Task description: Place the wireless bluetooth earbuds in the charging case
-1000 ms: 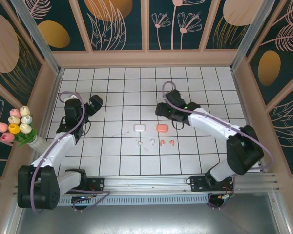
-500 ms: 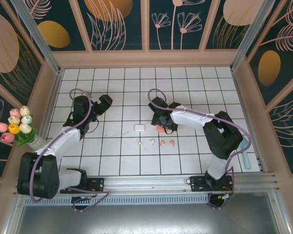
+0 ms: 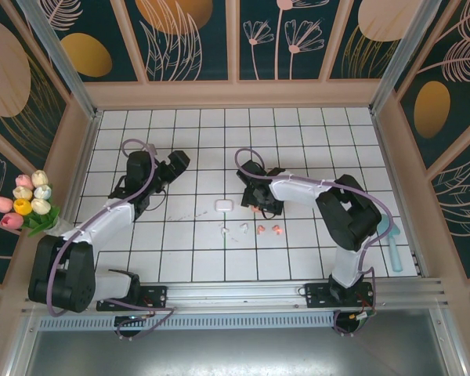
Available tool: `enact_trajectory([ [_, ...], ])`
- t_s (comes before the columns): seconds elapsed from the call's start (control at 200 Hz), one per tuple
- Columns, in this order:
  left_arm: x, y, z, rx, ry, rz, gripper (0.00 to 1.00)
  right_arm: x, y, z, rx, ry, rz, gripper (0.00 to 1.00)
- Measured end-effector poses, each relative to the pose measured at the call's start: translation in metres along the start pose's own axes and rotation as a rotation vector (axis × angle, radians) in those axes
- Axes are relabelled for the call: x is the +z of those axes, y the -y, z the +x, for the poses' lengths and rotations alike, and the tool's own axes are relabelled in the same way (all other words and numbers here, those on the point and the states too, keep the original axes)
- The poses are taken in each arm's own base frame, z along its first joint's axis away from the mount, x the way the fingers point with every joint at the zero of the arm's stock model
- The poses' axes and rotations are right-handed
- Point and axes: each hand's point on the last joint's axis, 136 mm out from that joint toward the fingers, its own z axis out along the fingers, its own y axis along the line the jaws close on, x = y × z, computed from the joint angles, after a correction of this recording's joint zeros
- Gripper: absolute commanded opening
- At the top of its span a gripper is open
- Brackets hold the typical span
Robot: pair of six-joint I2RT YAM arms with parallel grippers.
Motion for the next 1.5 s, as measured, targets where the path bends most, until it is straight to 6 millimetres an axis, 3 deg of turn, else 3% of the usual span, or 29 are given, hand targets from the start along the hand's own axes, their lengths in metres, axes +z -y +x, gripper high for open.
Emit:
enact_trajectory([
  [0.445,0.009,0.013,0.014,0.023,-0.035,0.022,0.99,0.002,0.001,0.001,-0.022,-0.003,0.006,0.76],
  [0.866,0.012,0.02,0.015,0.026,-0.032,0.029,0.99,0.003,0.001,0.001,-0.064,0.001,0.012,0.59],
  [1.106,0.015,0.027,0.012,0.015,-0.026,0.046,0.99,0.001,0.0,0.0,-0.063,0.002,0.002,0.58],
  [1.281,0.016,0.037,0.003,-0.027,0.001,0.072,0.99,-0.003,-0.003,-0.008,-0.022,0.0,-0.061,0.58],
  [1.501,0.027,0.044,0.0,-0.035,0.005,0.111,0.99,-0.013,0.0,-0.038,0.068,0.03,-0.148,0.58],
])
